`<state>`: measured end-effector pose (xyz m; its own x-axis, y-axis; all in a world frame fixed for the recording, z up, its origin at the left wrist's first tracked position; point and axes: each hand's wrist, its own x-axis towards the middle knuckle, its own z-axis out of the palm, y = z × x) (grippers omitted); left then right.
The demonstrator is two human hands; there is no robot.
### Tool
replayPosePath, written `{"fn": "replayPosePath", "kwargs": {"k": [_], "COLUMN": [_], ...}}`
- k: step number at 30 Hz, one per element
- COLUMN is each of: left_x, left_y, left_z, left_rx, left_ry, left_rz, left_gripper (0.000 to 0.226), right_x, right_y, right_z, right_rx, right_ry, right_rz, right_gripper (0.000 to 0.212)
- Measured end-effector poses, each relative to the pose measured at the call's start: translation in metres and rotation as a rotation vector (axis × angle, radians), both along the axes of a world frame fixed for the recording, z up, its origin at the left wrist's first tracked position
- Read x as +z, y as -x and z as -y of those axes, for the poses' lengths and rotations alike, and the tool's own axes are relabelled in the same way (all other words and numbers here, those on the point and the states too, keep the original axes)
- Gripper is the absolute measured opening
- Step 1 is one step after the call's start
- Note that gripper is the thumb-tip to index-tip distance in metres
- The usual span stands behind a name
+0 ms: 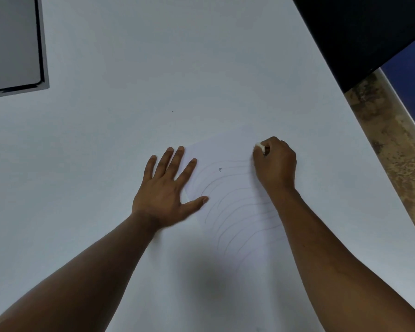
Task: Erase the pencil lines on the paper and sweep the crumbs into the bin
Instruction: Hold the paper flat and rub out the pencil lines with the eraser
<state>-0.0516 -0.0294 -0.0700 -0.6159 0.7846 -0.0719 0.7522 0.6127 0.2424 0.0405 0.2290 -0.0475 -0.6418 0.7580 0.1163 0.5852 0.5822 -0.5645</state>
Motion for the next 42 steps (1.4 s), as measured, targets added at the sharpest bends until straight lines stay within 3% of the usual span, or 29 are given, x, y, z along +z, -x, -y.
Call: {"fn": "replayPosePath", "kwargs": {"k": [5, 13, 19, 27, 32, 37, 42], "left_x": [0.001, 0.005, 0.003, -0.003, 0.0, 0.003, 0.001], "left_y": [0.0, -0.002, -0.018, -0.021, -0.022, -0.022, -0.021], "left_z": [0.0, -0.009, -0.048, -0.049, -0.051, -0.053, -0.052], "left_rx": [-0.006, 0.071, -0.056, -0.081, -0.066, -0.056, -0.074], "left_ry": [-0.013, -0.097, -0.083, 0.03, 0.071, 0.095, 0.058], "left_rz": [0.005, 0.075, 0.068, 0.012, -0.003, 0.012, 0.004], "left_gripper": [0.089, 0.089, 0.093, 0.099, 0.101, 0.103, 0.103], "right_x": [0.005, 0.007, 0.009, 0.003, -0.002, 0.004, 0.006], "right_y": [-0.012, -0.032, -0.024, -0.006, 0.0, 0.0, -0.003], "right_z": [0.012, 0.022, 0.023, 0.073, 0.054, 0.023, 0.062], "right_rx": [-0.017, 0.029, 0.16, 0.425, 0.298, 0.16, 0.418], "right_ry": [0.248, 0.333, 0.181, 0.057, -0.093, -0.078, -0.019], "right_rz": [-0.183, -0.147, -0.068, 0.032, 0.079, 0.059, 0.068], "right_gripper": [0.013, 0.011, 0.021, 0.016, 0.012, 0.014, 0.015]}}
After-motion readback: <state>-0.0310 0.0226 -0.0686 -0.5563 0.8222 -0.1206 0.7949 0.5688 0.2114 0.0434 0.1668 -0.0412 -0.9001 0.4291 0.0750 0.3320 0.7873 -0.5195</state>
